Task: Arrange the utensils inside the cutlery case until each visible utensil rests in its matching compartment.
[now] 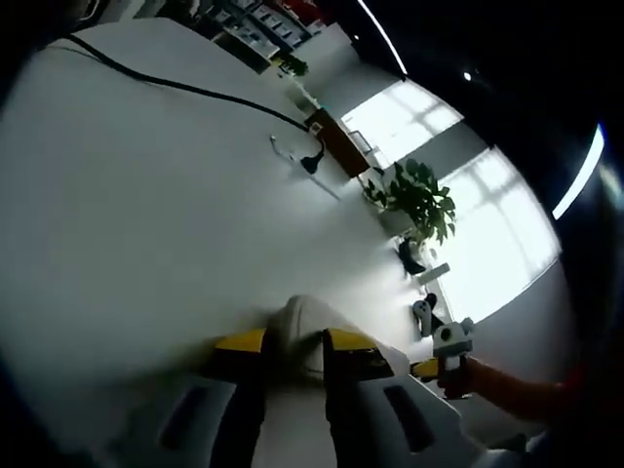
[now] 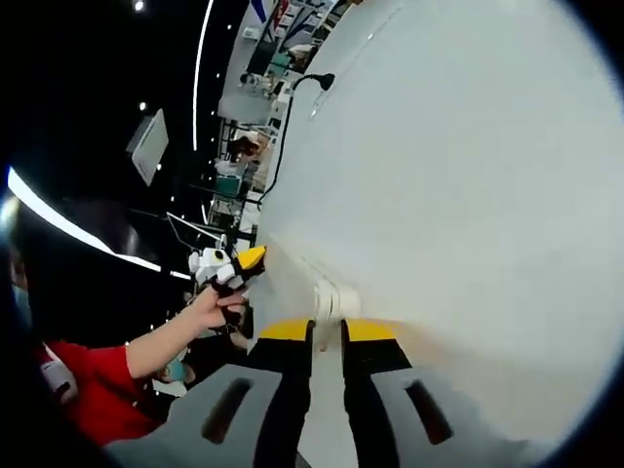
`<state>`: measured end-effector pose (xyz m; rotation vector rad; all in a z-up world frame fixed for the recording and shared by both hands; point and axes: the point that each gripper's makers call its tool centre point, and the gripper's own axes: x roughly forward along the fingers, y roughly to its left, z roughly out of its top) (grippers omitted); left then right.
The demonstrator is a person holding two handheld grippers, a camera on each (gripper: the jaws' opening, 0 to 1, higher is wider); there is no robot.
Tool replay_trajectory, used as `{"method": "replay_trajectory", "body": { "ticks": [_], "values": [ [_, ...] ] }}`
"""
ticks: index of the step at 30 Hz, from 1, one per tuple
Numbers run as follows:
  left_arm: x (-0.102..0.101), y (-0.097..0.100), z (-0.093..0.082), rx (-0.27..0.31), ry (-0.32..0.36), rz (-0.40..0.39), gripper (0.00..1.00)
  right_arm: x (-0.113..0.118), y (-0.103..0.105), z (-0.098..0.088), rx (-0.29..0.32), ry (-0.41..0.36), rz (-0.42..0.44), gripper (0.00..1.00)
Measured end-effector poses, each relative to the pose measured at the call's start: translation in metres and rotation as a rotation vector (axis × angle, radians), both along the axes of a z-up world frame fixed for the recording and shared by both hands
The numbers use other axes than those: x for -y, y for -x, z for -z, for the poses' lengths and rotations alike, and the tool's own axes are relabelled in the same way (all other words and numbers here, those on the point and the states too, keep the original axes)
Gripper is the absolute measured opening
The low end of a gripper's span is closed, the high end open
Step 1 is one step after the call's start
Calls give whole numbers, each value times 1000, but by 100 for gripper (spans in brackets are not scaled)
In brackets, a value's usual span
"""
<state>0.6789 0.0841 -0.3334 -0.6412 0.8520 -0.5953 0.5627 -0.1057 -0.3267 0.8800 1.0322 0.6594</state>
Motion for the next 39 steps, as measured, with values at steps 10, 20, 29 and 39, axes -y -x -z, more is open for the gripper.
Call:
{"method": "replay_trajectory", "body": {
  "ticks": [10, 20, 29, 39],
  "values": [
    [3, -17, 0, 95, -166, 16, 25, -7, -2, 8, 69, 42, 50, 16],
    [3, -23, -4, 240, -447, 120, 25, -6, -5, 9, 27, -11, 118, 16],
    [3, -24, -2, 218, -404, 107, 26, -7, -13, 5, -12, -71, 172, 23],
    [2, -22, -2, 214, -387, 77, 24, -9, -14, 13, -54, -37, 170, 15]
  ]
}}
